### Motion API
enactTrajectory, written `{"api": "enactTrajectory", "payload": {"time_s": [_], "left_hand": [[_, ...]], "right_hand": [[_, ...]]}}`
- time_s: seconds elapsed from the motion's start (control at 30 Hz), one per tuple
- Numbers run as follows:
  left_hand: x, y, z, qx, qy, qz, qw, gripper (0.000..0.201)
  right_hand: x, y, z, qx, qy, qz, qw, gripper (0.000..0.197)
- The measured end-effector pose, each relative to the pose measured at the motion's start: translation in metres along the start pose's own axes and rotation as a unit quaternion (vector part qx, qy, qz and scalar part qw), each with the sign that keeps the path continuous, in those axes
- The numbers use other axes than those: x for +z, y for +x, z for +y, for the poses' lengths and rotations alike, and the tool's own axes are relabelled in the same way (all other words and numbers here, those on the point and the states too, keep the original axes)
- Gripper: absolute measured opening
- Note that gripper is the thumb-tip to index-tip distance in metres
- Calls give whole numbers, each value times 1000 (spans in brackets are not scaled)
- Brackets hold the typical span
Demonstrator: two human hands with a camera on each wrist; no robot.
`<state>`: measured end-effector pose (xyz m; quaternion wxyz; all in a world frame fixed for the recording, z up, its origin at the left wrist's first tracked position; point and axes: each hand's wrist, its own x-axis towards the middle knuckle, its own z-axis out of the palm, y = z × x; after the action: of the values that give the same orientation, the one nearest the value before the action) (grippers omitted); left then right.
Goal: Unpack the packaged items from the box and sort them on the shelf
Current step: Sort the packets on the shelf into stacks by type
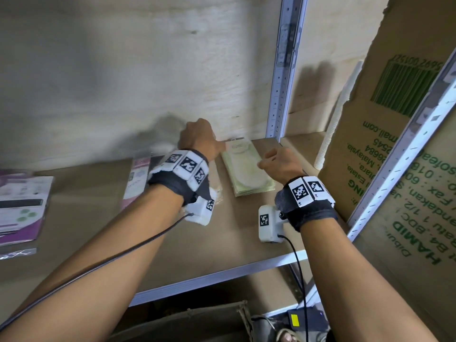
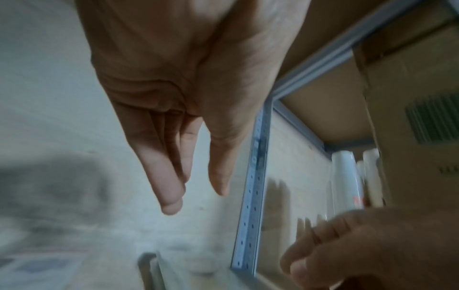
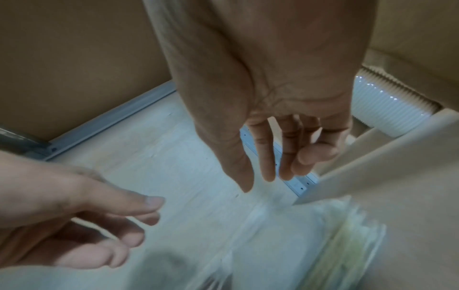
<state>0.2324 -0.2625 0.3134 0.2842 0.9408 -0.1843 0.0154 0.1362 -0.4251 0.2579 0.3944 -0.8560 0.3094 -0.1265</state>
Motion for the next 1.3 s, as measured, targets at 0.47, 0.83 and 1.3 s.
{"api": "enactTrajectory", "payload": {"time_s": [0.47, 0.83, 1.3], "left_hand": [[-130, -92, -260, -182, -149, 144, 961, 28], [-190, -125, -350, -235, -18, 167, 957, 23], [-177, -129, -387, -282, -190, 77, 937, 32]], "right_hand": [[82, -95, -94, -163, 118, -194, 960, 7], [244, -156, -208, -145, 154, -362, 908, 15], [321, -168, -228, -28, 198, -415, 888, 35]]}}
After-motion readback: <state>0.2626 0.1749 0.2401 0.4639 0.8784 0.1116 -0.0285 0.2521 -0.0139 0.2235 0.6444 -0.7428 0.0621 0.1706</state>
